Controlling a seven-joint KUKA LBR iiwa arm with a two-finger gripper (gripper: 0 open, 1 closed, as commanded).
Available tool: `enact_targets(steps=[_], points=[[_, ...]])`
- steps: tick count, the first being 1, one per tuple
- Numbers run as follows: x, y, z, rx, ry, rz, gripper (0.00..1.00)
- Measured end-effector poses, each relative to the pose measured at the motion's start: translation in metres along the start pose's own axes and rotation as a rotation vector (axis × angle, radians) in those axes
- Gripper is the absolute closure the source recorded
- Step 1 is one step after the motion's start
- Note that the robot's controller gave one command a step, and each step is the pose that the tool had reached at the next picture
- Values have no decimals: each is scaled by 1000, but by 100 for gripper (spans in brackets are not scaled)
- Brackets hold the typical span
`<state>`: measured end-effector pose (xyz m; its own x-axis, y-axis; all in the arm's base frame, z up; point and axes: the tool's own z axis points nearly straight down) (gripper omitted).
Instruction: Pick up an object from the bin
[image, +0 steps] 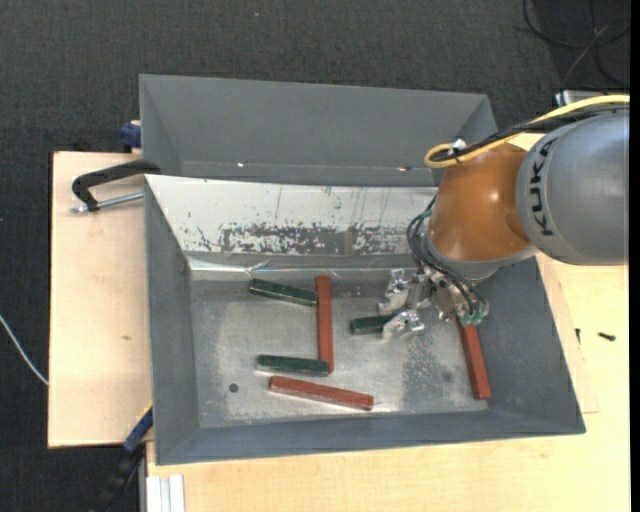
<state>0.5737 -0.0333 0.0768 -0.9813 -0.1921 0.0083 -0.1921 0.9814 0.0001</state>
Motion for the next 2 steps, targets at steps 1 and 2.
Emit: enact_targets(steps=[1, 2], points=[[0, 0, 0, 0, -1, 0, 100], [2, -4, -180, 4, -24, -43, 100]])
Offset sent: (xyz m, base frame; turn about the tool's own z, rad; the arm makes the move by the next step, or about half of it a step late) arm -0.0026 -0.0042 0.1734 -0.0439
